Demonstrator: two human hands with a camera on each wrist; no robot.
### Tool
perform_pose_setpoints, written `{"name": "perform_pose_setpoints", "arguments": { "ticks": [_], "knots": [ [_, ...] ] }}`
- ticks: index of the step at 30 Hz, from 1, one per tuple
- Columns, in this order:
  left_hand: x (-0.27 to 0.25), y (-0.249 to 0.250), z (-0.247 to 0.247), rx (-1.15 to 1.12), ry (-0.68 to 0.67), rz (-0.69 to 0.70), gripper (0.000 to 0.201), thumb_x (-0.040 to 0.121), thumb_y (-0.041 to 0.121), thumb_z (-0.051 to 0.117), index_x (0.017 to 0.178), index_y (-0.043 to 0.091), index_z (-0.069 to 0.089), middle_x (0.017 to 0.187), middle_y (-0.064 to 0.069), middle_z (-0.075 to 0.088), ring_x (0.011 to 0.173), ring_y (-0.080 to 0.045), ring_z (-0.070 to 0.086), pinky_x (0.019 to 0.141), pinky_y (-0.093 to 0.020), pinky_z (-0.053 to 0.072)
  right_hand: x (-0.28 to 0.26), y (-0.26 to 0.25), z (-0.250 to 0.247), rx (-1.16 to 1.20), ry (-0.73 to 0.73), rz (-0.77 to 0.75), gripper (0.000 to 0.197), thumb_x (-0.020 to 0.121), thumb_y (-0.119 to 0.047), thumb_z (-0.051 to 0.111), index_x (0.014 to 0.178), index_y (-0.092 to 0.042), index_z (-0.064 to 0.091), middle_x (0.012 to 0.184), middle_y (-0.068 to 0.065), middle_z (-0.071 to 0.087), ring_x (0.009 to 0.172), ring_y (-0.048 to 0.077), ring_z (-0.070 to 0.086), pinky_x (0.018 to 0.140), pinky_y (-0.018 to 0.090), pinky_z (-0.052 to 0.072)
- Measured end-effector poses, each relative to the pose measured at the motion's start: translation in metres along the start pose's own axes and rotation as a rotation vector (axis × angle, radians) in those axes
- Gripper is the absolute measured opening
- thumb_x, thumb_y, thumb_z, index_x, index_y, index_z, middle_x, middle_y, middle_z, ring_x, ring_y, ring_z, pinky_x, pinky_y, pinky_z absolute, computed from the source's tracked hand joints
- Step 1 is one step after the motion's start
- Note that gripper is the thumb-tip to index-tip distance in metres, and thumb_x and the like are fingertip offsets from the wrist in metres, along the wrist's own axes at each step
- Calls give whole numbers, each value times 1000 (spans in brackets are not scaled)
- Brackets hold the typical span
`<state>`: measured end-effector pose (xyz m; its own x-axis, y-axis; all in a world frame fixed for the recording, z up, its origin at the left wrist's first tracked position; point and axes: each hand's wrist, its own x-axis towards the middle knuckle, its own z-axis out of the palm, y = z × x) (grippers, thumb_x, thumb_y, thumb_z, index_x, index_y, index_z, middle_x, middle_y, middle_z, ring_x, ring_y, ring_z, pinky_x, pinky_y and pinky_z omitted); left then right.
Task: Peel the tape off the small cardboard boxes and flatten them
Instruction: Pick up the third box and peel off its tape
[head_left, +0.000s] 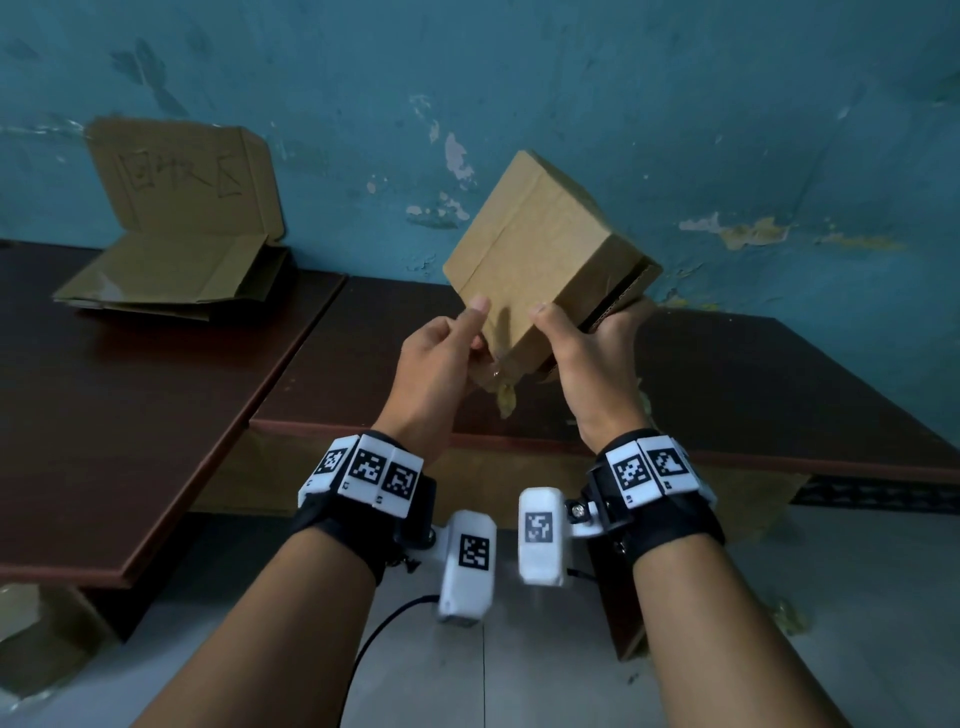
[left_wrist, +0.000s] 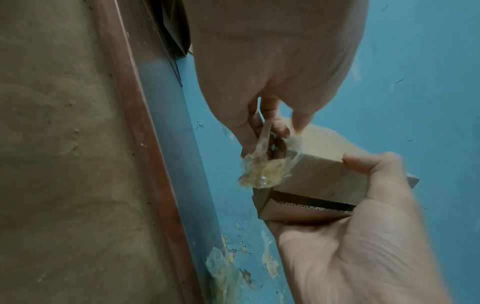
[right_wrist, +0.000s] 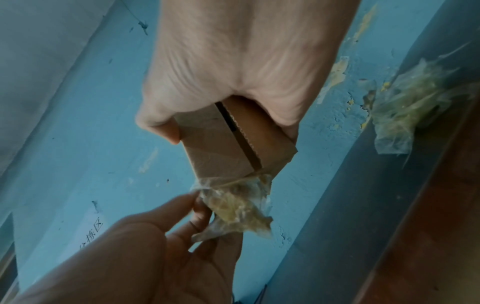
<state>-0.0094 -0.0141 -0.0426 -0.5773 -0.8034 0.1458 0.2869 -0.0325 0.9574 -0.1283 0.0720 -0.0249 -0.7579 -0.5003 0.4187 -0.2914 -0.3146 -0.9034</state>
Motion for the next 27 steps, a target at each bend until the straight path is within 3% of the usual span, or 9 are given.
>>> {"name": "perform_pose_setpoints", "arguments": {
  "ticks": [7,10,13,15,16,18,21,24,27],
  "knots": [
    [2,-4,-1,69,51,55,27,104,16,61,87,-4,68,88,-29,72,81,-35,66,95,-63,57,3,-1,-2,17,-2,123,82,87,-30,81,144,-14,24,133,5,63,121,13,63,103,30,52],
    [0,-4,0,50,16,54,28,105,8,59,101,-18,65,99,-32,75,86,-32,71,92,-52,60,6,-2,-4,41,41,173,77,90,-36,79,137,-18,22,130,2,64,123,16,63,112,41,51],
    [0,-7,3,64,-1,98,14,104,4,61,90,0,61,87,-15,77,83,-22,75,77,-35,62,6,-3,-3,27,76,177,71,92,-36,81,132,-21,24,131,4,62,121,16,64,110,43,54],
    [2,-9,5,36,16,110,17,102,0,62,92,10,53,84,-6,72,76,-15,74,71,-30,60,5,-2,-3,-2,76,182,75,89,-42,82,132,-20,24,132,3,61,121,14,63,107,33,55],
    [2,-9,5,14,25,104,17,102,-2,62,97,11,52,86,-4,70,74,-12,72,69,-27,60,4,0,-3,-28,71,183,74,91,-42,81,132,-19,23,134,2,60,120,11,61,102,18,53],
    [1,-8,6,-4,17,100,13,103,-3,59,107,8,54,88,-3,67,70,-7,70,65,-23,59,1,0,-3,-88,73,179,72,96,-41,77,136,-16,23,134,1,57,111,5,56,72,-9,37],
    [0,-7,8,23,-23,96,10,104,-3,52,105,6,57,81,-3,63,62,-9,63,53,-21,51,1,1,-3,-95,102,183,75,96,-42,76,143,-12,25,136,2,58,105,2,55,59,-9,35],
    [2,-8,8,64,-59,94,13,106,1,51,100,10,58,82,-4,63,68,-15,62,58,-26,52,2,2,-1,-82,148,212,78,95,-45,76,144,-13,25,134,1,59,118,11,58,78,2,46],
    [1,-9,7,184,-104,168,12,112,11,51,101,10,56,84,-4,63,65,-7,59,61,-23,49,5,1,-1,-22,189,231,81,94,-44,79,143,-14,22,131,0,60,124,15,61,109,32,53]
  ]
}}
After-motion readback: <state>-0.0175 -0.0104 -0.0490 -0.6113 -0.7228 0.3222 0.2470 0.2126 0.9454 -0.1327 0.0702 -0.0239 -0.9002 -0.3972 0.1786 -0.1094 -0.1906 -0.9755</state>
